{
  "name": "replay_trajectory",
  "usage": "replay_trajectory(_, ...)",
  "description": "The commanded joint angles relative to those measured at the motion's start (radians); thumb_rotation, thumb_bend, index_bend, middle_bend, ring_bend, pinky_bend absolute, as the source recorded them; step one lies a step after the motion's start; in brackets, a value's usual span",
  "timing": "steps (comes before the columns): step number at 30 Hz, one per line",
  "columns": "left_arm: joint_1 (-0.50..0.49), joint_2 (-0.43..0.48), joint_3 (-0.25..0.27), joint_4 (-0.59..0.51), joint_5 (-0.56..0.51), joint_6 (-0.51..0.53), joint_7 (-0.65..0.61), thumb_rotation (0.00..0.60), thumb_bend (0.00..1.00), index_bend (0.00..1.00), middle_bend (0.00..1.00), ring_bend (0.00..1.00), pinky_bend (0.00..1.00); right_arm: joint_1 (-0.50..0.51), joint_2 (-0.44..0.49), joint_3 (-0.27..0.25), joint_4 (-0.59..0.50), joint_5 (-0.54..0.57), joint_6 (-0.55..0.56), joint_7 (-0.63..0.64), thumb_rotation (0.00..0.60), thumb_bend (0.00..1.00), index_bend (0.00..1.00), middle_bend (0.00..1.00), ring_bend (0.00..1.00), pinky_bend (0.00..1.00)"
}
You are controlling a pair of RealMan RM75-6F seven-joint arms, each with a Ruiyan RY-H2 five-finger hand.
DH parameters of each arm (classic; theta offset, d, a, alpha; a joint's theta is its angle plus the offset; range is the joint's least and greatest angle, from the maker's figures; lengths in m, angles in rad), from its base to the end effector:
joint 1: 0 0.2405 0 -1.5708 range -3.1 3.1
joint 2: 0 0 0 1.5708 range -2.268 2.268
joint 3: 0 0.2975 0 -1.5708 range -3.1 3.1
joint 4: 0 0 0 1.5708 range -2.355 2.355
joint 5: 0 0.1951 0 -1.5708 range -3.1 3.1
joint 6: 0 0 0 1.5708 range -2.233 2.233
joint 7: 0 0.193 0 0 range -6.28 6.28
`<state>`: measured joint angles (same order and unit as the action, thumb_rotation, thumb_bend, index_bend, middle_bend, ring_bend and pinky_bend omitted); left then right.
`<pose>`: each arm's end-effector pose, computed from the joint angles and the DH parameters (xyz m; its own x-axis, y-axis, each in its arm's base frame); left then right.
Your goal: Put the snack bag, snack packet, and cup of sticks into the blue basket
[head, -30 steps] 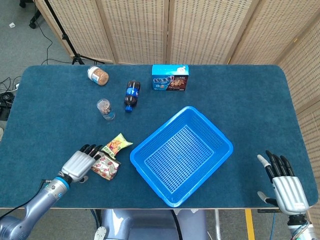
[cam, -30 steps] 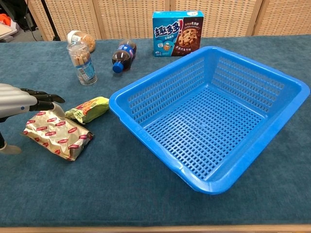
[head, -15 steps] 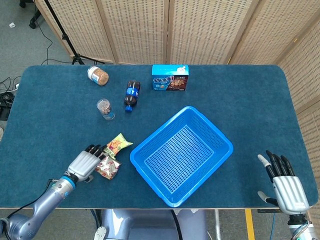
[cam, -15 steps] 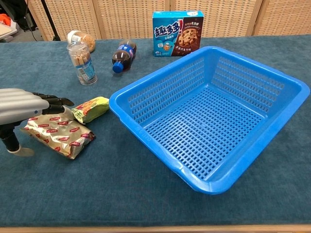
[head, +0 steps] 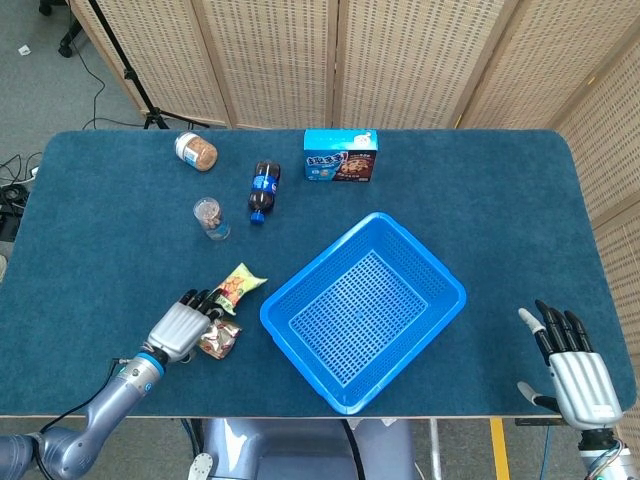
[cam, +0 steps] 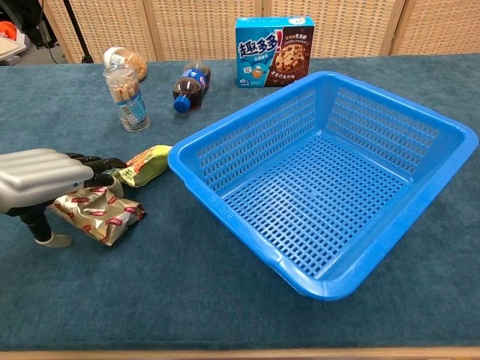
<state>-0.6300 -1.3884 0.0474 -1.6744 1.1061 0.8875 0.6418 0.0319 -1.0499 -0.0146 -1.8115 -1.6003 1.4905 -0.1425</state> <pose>-0.2417 0.3227 -0.0221 0.7250 0.4000 0.5607 0.6857 -0.4956 -0.5331 -0.3060 -0.1992 0.1822 0.4136 -0.0765 0.9072 -0.9100 -0.0682 0.4091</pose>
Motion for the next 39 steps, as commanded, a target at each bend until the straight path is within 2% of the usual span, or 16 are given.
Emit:
replay_trajectory(1,0.001,-0.012,0.002,0.01,-0.003,0.012,0.002,0.6,0.24,0.31,0.07,0.1,0.15,0.0,0.0,0.0,0.0,-0.001,0.0,0.0,0.6,0.13,0.09,0.0,0.0,0.0)
replay_trajectory(5,0.031,-0.055,-0.01,0.045,0.055,0.107,-0.019,0.6,0.27,0.46,0.2,0.23,0.25,-0.001,0.0,0.001,0.0,-0.002,0.003,0.0,0.6,0.13,0.09,0.0,0.0,0.0)
replay_trajectory(9,0.051,-0.08,-0.009,0.087,0.114,0.16,-0.047,0.6,0.31,0.67,0.33,0.34,0.32,-0.002,0.001,0.001,-0.001,-0.003,0.003,0.0,0.6,0.13,0.09,0.0,0.0,0.0)
replay_trajectory(11,0.058,-0.087,-0.009,0.106,0.137,0.179,-0.059,0.6,0.33,0.72,0.37,0.37,0.35,-0.002,0.001,0.001,-0.001,-0.003,0.004,0.0,0.6,0.13,0.09,0.0,0.0,0.0)
replay_trajectory(15,0.069,-0.081,-0.014,0.123,0.18,0.22,-0.071,0.6,0.35,0.74,0.39,0.39,0.36,-0.003,0.002,0.002,-0.001,-0.002,0.005,0.001,0.6,0.13,0.09,0.0,0.0,0.0)
replay_trajectory(20,0.078,-0.027,-0.039,0.087,0.219,0.269,-0.098,0.6,0.35,0.77,0.41,0.42,0.37,-0.003,0.002,0.002,-0.001,-0.003,0.003,0.001,0.6,0.13,0.09,0.0,0.0,0.0)
replay_trajectory(29,0.049,0.048,-0.097,-0.006,0.223,0.262,-0.093,0.6,0.35,0.78,0.41,0.42,0.38,-0.003,0.002,0.0,-0.006,-0.009,0.004,-0.002,0.6,0.13,0.09,0.0,0.0,0.0)
replay_trajectory(39,-0.062,-0.037,-0.203,-0.098,0.219,0.223,0.011,0.6,0.34,0.78,0.41,0.42,0.38,-0.007,0.017,0.0,-0.007,-0.017,0.015,0.04,0.6,0.13,0.09,0.0,0.0,0.0)
